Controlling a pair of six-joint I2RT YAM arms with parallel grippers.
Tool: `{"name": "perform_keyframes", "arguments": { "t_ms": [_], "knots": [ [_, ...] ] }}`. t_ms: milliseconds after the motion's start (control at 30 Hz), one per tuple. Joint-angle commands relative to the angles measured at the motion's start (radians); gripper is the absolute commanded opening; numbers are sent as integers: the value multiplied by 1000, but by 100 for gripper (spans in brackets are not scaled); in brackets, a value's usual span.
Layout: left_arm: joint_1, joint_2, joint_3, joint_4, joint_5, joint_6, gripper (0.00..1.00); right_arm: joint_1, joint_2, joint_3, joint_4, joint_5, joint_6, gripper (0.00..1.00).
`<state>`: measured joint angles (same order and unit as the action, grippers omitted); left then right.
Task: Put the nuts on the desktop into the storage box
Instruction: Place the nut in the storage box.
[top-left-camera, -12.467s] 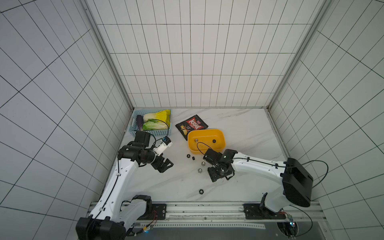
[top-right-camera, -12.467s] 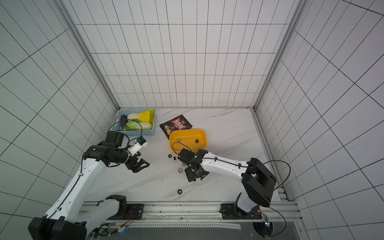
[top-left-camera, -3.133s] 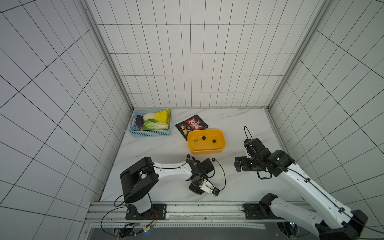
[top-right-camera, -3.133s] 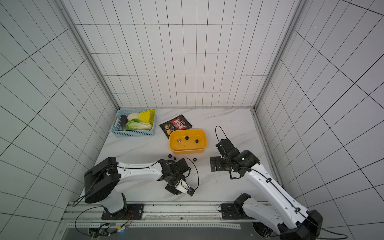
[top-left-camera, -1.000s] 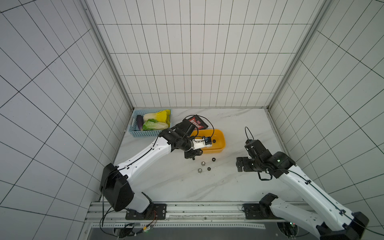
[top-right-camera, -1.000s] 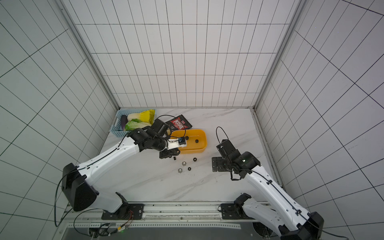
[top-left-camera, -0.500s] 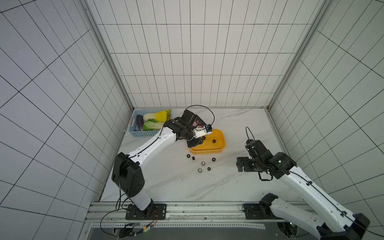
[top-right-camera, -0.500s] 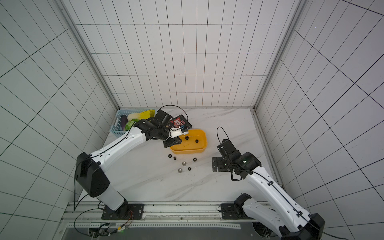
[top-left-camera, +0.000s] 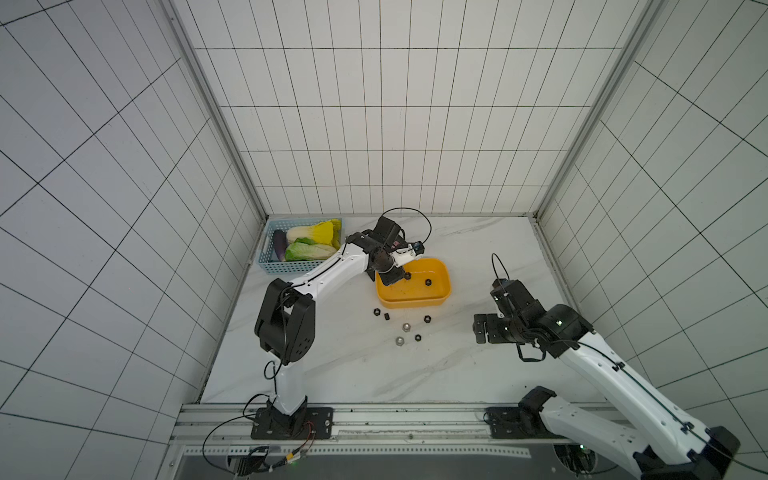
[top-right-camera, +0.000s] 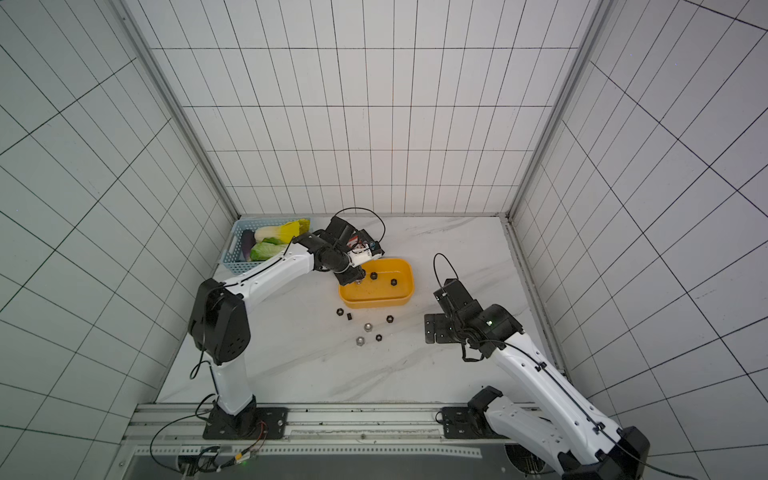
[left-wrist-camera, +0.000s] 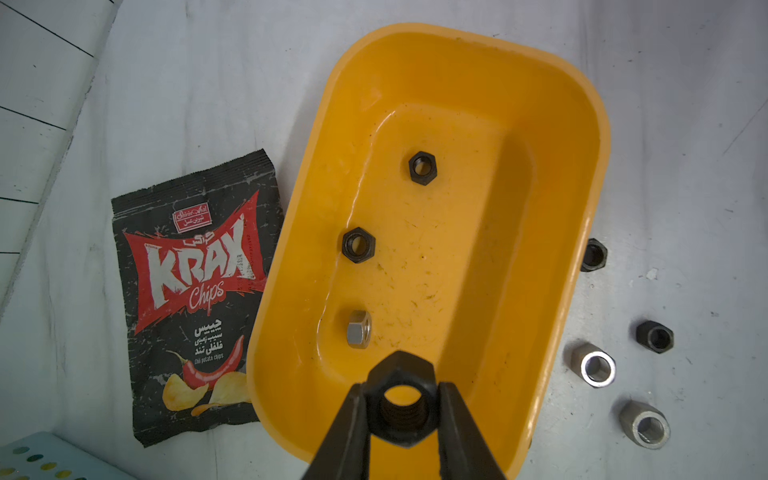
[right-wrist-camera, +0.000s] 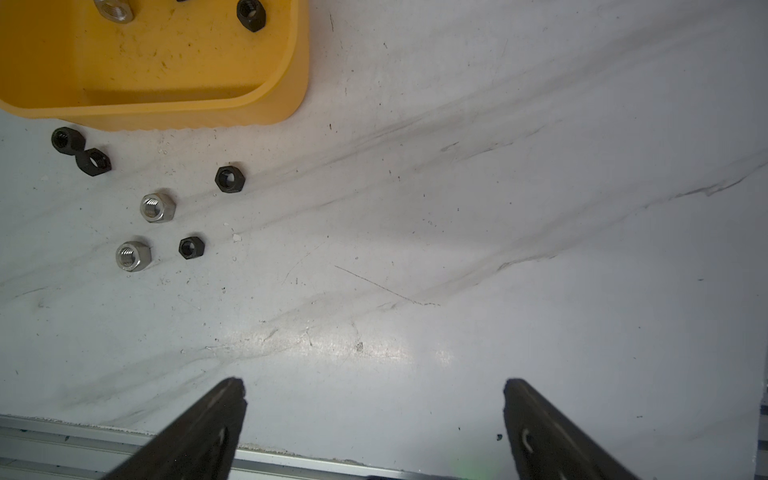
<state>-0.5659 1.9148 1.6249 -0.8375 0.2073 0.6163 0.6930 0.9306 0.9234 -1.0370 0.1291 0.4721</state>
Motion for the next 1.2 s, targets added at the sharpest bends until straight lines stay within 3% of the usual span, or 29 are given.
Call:
{"name": "perform_keyframes", "arguments": {
  "t_ms": [0, 333, 1000, 1167],
  "knots": [
    [6, 54, 42, 42, -29, -13, 28, -5, -8, -24, -4, 27, 7, 100],
    [6, 169, 98, 43, -14, -53, 28, -6, -2, -26, -3, 37, 9, 100],
    [-24, 260, 96, 26, -26, -15, 28, -4, 1, -30, -4, 41, 11, 99],
    [-28, 262, 95, 26, -32, -10, 33, -6, 2, -28, -4, 40, 11, 99]
  ]
}}
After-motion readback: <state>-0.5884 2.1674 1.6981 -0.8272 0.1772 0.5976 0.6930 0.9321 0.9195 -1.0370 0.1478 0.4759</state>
